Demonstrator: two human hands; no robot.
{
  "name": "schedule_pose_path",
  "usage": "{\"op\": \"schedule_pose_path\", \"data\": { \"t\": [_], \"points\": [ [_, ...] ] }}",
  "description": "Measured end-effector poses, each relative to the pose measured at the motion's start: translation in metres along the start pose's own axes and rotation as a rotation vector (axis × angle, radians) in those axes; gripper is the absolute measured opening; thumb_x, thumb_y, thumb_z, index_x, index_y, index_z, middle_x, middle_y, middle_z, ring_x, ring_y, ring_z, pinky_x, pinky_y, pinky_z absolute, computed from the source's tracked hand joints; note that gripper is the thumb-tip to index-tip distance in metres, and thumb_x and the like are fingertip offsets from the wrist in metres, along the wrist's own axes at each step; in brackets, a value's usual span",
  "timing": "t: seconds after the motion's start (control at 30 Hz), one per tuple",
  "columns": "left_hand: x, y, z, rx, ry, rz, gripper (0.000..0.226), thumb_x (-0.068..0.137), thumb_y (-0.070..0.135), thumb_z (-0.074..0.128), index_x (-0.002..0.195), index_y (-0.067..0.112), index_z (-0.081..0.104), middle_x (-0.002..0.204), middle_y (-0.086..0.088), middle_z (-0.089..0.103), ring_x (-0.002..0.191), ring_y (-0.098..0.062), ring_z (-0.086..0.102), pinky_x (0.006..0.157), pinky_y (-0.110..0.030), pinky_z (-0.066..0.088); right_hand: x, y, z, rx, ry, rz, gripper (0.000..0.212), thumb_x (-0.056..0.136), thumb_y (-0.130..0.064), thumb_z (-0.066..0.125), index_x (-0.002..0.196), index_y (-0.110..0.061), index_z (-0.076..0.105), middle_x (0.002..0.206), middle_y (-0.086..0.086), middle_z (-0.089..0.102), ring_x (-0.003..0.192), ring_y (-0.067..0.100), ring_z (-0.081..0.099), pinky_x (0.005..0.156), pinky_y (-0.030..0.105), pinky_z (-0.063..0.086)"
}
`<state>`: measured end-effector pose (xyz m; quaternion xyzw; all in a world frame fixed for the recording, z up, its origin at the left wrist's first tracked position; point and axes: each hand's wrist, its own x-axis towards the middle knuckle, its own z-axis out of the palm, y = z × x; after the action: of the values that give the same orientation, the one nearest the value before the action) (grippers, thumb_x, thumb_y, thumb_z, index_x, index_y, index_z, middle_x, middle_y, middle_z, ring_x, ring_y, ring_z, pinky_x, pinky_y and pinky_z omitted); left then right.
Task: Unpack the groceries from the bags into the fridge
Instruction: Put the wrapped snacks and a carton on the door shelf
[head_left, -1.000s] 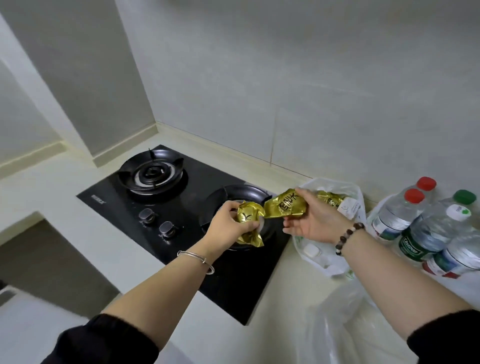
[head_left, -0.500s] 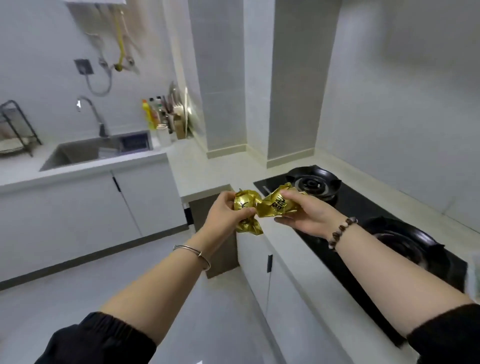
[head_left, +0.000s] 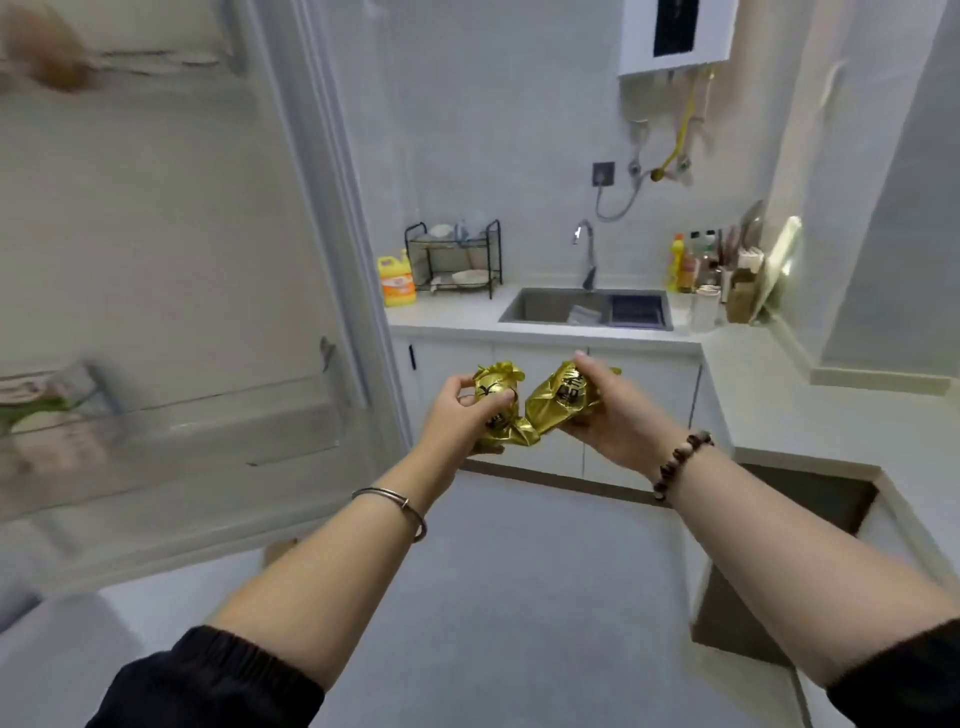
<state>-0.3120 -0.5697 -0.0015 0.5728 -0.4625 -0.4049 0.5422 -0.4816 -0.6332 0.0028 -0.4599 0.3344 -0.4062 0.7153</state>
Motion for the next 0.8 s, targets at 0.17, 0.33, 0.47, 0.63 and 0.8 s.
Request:
{"op": "schedule_pose_path", "data": {
  "t": [0.17, 0.33, 0.47, 0.63, 0.8],
  "points": [
    [-0.014, 0.035, -0.072, 0.080, 0.170, 0.132, 0.042, 0.087, 0.026, 0.065, 0.125, 0.015, 0.049, 0.100, -0.001, 0.069, 0.080, -0.016, 0.070, 0.054, -0.026, 0.053, 0.028, -0.019, 0.081, 0.002, -0.304, -0.054, 0.033, 0.097, -0.037, 0.046, 0.089, -0.006, 0.055, 0.077, 0.010, 0.064, 0.081, 0.025, 0.063, 0.084, 0.040, 0.053],
    [-0.023, 0.076, -0.110, 0.120, 0.333, 0.289, 0.041, 0.086, 0.023, 0.067, 0.123, 0.017, 0.052, 0.104, -0.006, 0.068, 0.085, -0.020, 0.069, 0.056, -0.031, 0.054, 0.048, -0.041, 0.129, 0.036, -0.554, -0.103, 0.026, 0.091, -0.030, 0.053, 0.098, -0.005, 0.052, 0.085, 0.012, 0.061, 0.084, 0.024, 0.064, 0.085, 0.040, 0.054],
    [-0.027, 0.101, -0.132, 0.194, 0.434, 0.386, 0.050, 0.079, 0.031, 0.073, 0.124, 0.023, 0.052, 0.108, -0.006, 0.066, 0.097, -0.022, 0.066, 0.069, -0.029, 0.056, 0.056, -0.057, 0.155, 0.024, -0.659, -0.136, 0.023, 0.087, -0.021, 0.060, 0.101, -0.004, 0.053, 0.090, 0.015, 0.062, 0.088, 0.027, 0.065, 0.080, 0.040, 0.056],
    [-0.034, 0.114, -0.155, 0.319, 0.554, 0.440, 0.043, 0.082, 0.028, 0.071, 0.121, 0.033, 0.053, 0.107, 0.002, 0.060, 0.103, -0.016, 0.058, 0.081, -0.031, 0.056, 0.054, -0.068, 0.188, -0.125, -0.591, -0.266, 0.038, 0.084, -0.019, 0.064, 0.115, -0.001, 0.051, 0.107, 0.023, 0.063, 0.093, 0.031, 0.066, 0.075, 0.043, 0.057],
    [-0.050, 0.112, -0.192, 0.381, 0.613, 0.412, 0.049, 0.079, 0.023, 0.075, 0.124, 0.029, 0.056, 0.111, 0.003, 0.059, 0.104, -0.016, 0.059, 0.084, -0.033, 0.055, 0.050, -0.060, 0.219, -0.361, -0.460, -0.481, 0.034, 0.080, -0.023, 0.073, 0.107, -0.013, 0.055, 0.097, 0.008, 0.066, 0.083, 0.020, 0.068, 0.063, 0.034, 0.056]
  ]
}}
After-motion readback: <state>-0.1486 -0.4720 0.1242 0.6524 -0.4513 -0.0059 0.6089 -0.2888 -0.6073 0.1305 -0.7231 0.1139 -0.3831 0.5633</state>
